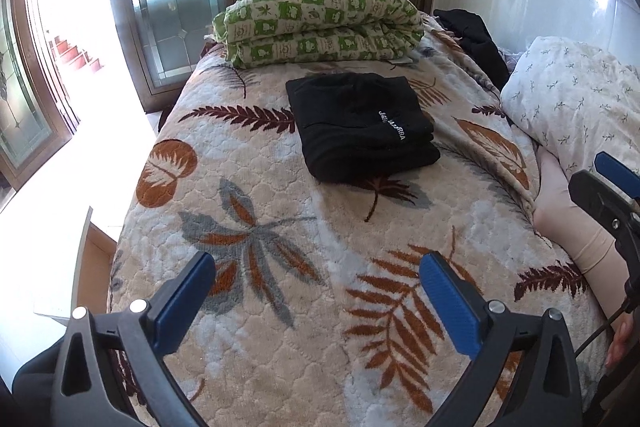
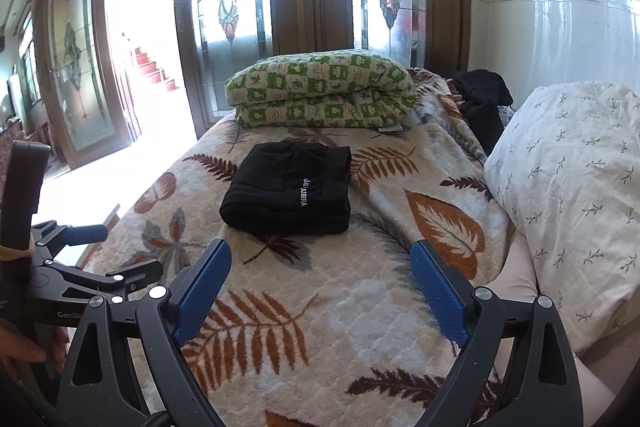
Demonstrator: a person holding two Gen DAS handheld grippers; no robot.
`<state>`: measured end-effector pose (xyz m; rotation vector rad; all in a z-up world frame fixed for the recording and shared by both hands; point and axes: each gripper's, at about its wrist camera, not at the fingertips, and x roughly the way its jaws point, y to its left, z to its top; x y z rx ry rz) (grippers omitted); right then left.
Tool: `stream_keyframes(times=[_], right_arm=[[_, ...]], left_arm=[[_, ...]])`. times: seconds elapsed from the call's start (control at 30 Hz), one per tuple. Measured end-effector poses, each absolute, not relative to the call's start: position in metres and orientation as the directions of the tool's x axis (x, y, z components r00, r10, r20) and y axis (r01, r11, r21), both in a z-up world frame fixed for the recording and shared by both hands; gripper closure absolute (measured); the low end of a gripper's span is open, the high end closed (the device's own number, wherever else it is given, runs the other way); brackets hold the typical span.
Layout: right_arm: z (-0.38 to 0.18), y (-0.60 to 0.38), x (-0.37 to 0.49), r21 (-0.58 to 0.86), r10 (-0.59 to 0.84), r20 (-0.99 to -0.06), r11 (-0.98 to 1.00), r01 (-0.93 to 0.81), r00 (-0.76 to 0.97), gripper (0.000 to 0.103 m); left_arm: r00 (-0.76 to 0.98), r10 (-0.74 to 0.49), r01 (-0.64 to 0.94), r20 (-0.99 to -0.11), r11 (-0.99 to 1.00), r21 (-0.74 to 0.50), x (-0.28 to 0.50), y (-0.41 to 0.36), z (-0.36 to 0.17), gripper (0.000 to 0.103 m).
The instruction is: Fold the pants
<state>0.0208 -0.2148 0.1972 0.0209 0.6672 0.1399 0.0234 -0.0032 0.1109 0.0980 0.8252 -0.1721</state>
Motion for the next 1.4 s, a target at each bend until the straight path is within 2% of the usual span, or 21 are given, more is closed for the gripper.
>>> stream_keyframes(times=[0.53, 0.93, 1.4], right_arm=[[0.191, -0.22, 0.024, 0.081, 0.127, -0.616, 0.992, -0.098, 0.777, 0.0], [0.205, -0.208, 0.022, 0.075, 0.133, -0.621, 0.991, -0.111, 0.772, 0.0], [0.226, -0.209, 0.018, 0.089, 0.118, -0.622, 0.993, -0.079, 0.774, 0.0]], left_arm=[[0.717, -0.084, 0.167, -0.692, 0.985, 0.053, 0.025, -0.006, 0.109, 0.0], [0.716, -0.106, 0.172, -0.69, 0.985, 0.027, 0.026, -0.009, 0.115, 0.0], [0.75, -0.074, 0.151, -0.658, 0.987, 0.062, 0.023, -0.007, 0.138, 0.0]])
